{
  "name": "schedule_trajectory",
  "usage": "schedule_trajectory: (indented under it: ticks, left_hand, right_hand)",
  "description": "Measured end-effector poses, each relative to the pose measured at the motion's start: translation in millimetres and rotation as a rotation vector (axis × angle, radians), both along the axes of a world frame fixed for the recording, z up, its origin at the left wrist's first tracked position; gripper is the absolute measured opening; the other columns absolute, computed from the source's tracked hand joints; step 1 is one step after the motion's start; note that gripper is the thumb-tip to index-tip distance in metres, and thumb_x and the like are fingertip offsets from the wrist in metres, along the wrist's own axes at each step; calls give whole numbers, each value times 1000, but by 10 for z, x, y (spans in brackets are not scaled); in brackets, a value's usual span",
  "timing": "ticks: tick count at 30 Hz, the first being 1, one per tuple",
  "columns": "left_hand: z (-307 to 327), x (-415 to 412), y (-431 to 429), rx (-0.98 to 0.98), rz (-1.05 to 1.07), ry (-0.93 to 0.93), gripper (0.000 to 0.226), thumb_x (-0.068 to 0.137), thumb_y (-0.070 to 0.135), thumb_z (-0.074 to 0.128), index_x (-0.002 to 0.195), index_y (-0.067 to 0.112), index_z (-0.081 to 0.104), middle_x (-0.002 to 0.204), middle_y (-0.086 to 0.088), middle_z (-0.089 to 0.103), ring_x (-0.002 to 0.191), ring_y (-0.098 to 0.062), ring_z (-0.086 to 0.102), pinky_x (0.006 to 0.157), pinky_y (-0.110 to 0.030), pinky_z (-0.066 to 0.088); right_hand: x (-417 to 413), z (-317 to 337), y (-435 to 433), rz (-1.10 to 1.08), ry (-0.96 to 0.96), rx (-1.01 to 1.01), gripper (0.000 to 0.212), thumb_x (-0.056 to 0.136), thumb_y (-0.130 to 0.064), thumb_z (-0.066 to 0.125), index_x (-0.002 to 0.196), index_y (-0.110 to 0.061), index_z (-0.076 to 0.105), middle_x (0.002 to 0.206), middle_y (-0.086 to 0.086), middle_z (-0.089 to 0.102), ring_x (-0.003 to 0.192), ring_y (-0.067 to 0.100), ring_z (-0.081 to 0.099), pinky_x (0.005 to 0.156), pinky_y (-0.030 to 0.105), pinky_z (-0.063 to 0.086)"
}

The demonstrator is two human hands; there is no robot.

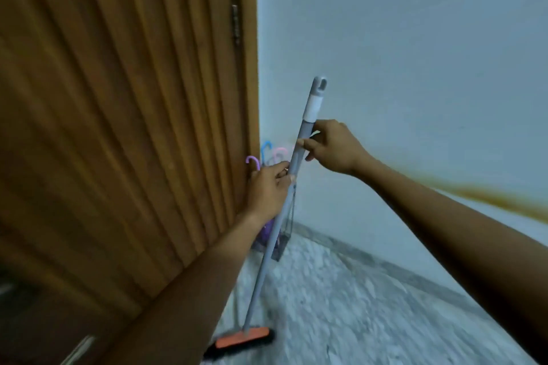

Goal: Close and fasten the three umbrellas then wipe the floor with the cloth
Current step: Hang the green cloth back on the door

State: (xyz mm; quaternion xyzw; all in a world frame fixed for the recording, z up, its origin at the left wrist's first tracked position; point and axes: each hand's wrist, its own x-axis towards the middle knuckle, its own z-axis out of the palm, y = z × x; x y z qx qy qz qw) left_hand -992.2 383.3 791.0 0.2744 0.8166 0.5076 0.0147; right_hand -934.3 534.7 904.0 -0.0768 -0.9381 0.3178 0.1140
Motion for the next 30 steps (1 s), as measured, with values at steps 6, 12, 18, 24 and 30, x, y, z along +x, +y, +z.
schedule_trajectory:
  ticks: [6, 12, 18, 24, 30]
  left_hand:
    - [-21, 576, 1954, -130, -241, 50, 11, 95, 18, 56, 88, 18, 65, 66, -3, 60, 68, -31, 52, 60, -38, 43]
    - [-226, 1061, 3843, -148, -421, -34, 27, 98, 11, 57, 77, 28, 59, 59, 15, 53, 56, -2, 51, 52, -14, 34]
    - [-298, 1291, 5151, -142, -500, -74, 17, 98, 8, 57, 91, 21, 65, 70, 15, 60, 61, -9, 54, 57, -9, 37]
    - [-303, 1446, 5983, -106, -565, -113, 16, 97, 7, 56, 101, 9, 72, 71, 11, 61, 60, 4, 50, 62, -11, 40]
    - [-441, 1430, 6410, -145, -609, -159, 17, 95, 19, 54, 99, 12, 69, 75, -4, 58, 71, -13, 44, 67, -29, 40]
  right_hand:
    - [895, -151, 1806, -197, 18, -59, 5, 95, -23, 63, 97, -19, 65, 85, -1, 77, 71, 5, 73, 71, 29, 56]
    - [1498, -440, 3578, -332, -34, -70, 11, 94, -25, 64, 99, -18, 69, 91, 2, 78, 80, 16, 74, 82, 40, 58]
    - [1732, -560, 4776, -404, -30, -29, 16, 95, -31, 62, 101, -19, 70, 92, 3, 78, 87, 24, 72, 84, 42, 56]
    - [1891, -621, 5595, -512, -5, -28, 15, 94, -37, 61, 95, -23, 68, 81, 0, 75, 86, 26, 71, 80, 39, 55]
    - [1951, -812, 5976, -575, 33, -108, 19, 93, -36, 61, 89, -19, 68, 70, 0, 74, 75, 23, 70, 77, 38, 56]
